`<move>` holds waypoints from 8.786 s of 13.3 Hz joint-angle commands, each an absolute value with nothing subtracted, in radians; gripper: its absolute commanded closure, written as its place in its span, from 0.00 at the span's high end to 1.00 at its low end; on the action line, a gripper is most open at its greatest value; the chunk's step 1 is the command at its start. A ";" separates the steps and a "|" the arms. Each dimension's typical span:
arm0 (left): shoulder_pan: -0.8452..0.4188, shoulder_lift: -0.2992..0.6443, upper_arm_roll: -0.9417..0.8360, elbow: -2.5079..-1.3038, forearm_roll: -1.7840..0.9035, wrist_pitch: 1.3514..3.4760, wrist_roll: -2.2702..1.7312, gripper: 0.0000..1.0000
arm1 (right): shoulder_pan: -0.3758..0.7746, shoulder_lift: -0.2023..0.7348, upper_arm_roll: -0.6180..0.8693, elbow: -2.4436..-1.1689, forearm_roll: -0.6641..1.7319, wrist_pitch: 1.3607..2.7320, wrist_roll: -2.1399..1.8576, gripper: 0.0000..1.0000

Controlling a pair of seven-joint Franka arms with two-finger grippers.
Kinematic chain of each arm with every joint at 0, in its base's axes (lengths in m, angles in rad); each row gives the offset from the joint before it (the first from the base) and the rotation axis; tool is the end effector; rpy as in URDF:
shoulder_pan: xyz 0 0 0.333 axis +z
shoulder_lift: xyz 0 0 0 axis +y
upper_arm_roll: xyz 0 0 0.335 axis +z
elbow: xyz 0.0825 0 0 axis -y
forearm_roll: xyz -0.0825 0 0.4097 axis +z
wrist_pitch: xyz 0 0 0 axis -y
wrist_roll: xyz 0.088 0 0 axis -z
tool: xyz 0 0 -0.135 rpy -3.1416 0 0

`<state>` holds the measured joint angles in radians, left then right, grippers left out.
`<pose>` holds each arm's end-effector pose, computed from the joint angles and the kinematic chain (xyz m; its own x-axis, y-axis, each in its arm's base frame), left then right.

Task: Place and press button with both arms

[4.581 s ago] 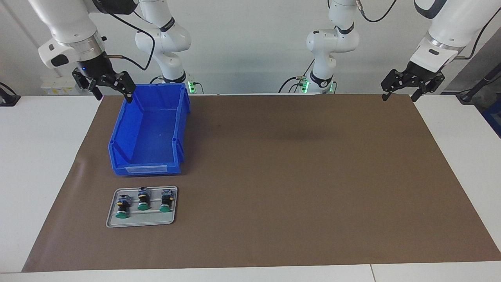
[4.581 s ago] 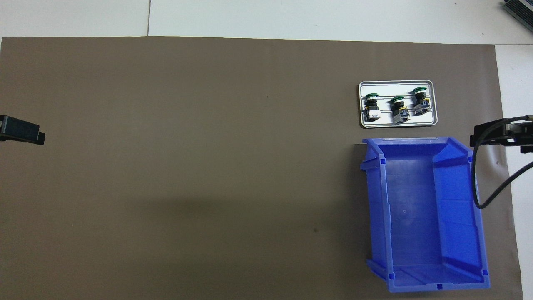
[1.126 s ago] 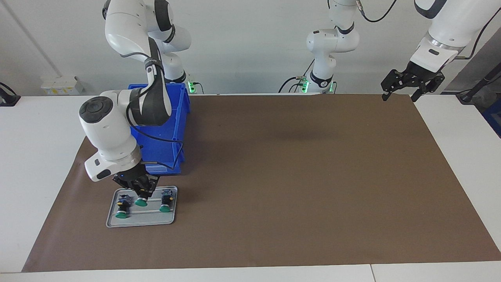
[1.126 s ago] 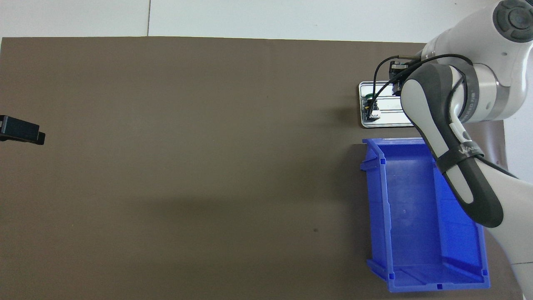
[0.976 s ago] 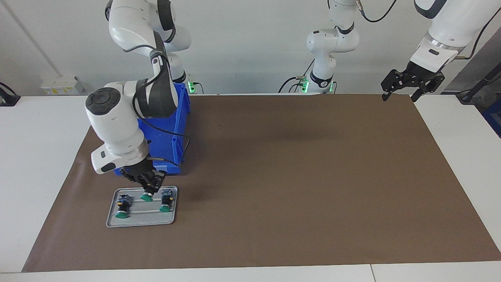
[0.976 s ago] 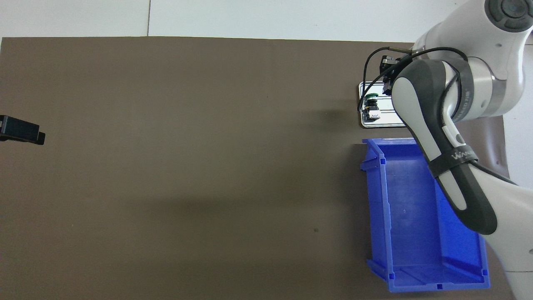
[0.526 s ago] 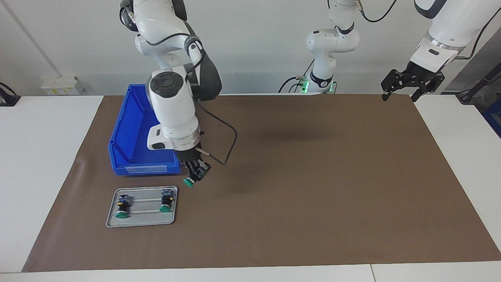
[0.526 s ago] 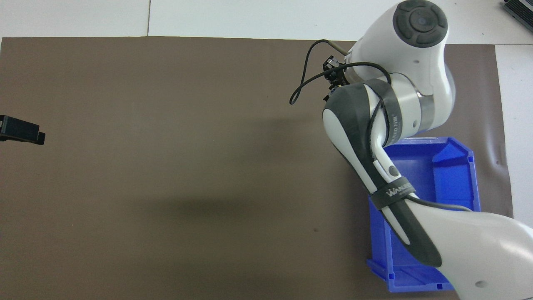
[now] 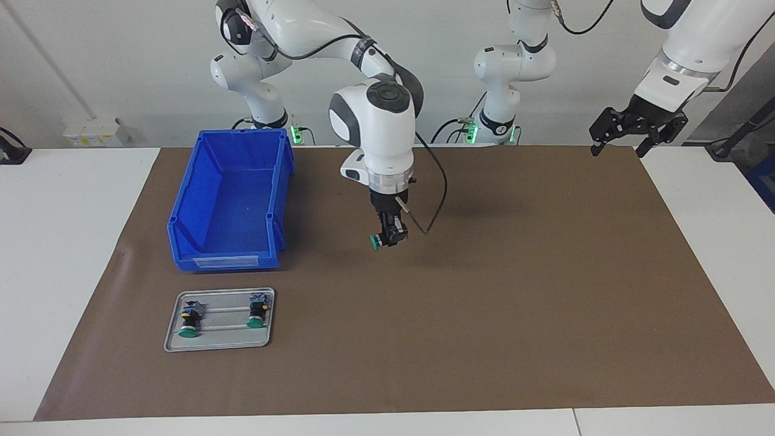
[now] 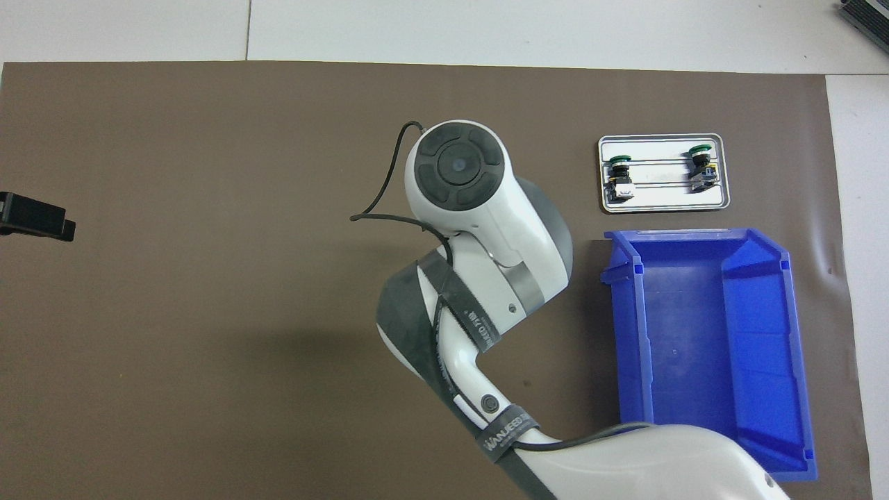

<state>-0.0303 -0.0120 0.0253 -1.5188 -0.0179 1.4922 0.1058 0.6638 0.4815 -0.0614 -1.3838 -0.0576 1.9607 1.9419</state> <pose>0.5681 -0.0053 0.6412 0.9936 -0.1120 -0.0126 -0.1117 -0.9935 0.0196 0.6122 0.4241 0.4266 0.2533 -0.9664 0.0434 -0.9592 -0.2568 -0.1186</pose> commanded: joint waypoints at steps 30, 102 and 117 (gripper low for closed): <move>-0.020 -0.037 0.017 -1.546 0.002 1.491 0.103 1.00 | 0.574 0.232 -0.060 -1.712 -0.210 2.109 1.865 1.00; -0.342 -0.153 -0.012 -1.843 -0.006 1.831 0.450 1.00 | 0.003 -0.043 -0.035 -1.517 -0.035 1.413 0.084 1.00; -0.609 -0.008 -0.014 -2.077 -0.066 2.132 0.854 0.90 | 0.003 -0.043 -0.035 -1.519 -0.035 1.413 0.084 1.00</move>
